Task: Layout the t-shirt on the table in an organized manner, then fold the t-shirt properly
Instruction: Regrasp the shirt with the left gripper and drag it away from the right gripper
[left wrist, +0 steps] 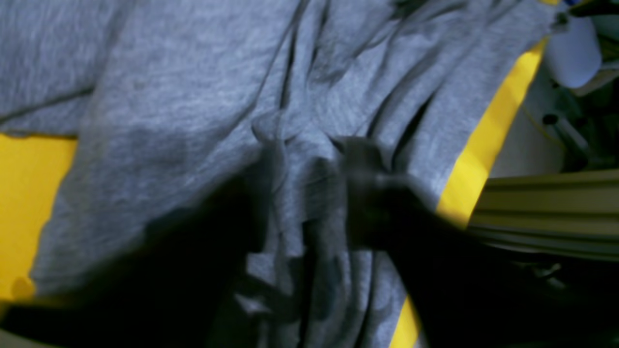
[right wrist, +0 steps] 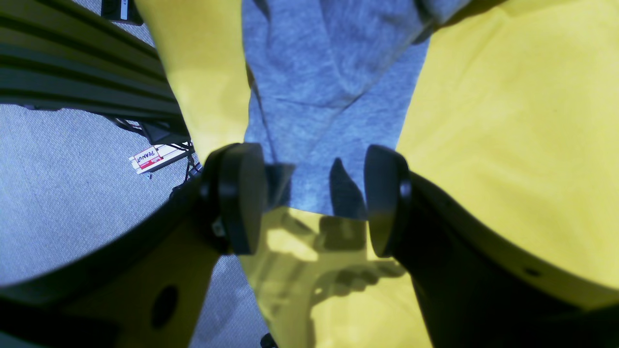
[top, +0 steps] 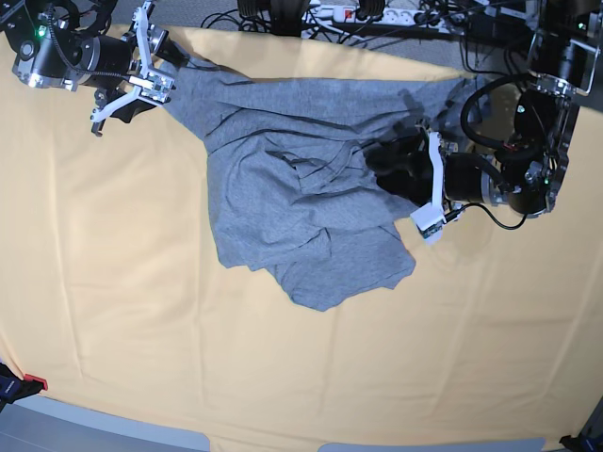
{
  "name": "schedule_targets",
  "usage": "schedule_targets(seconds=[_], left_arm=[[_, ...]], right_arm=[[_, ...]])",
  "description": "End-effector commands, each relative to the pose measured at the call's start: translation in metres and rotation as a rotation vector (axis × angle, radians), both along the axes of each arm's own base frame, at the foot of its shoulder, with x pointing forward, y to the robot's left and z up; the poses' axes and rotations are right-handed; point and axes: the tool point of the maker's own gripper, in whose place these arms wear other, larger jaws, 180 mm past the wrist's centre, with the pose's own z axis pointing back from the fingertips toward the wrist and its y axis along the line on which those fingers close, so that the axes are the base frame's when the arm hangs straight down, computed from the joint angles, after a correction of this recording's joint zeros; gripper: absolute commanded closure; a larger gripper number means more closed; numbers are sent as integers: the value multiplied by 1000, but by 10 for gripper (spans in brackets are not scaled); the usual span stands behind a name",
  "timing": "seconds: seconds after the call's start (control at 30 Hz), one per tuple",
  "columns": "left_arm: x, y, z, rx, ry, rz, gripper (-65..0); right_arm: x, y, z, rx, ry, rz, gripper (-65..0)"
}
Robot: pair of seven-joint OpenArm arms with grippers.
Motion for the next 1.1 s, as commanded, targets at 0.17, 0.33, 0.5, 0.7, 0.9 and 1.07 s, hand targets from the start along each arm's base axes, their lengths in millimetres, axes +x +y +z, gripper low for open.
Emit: schedule_targets(seconds=[0.17,0.33,0.5,0.7,0.9,1.07], left_arm=[[-11,-21,-13,33,-9,-79,-407],[-12,-31,-35,103,-85,-109,-226],[3,-23,-29,146,-123,-102,0],[34,-9,29,34,-114,-47,0],[50,24,69,-47,-157,51,0],[29,41,64,-10,-69,7,0]], right_arm=[[3,3,8,18,-23,13,-351],[3,3,7,17,-23,13,-351],[3,3,8,18,-23,14,-342],[3,5,9,28,-28,15,-342],[4,6,9,35,-32,15,-342],[5,9,12,58,-44,17,-342]])
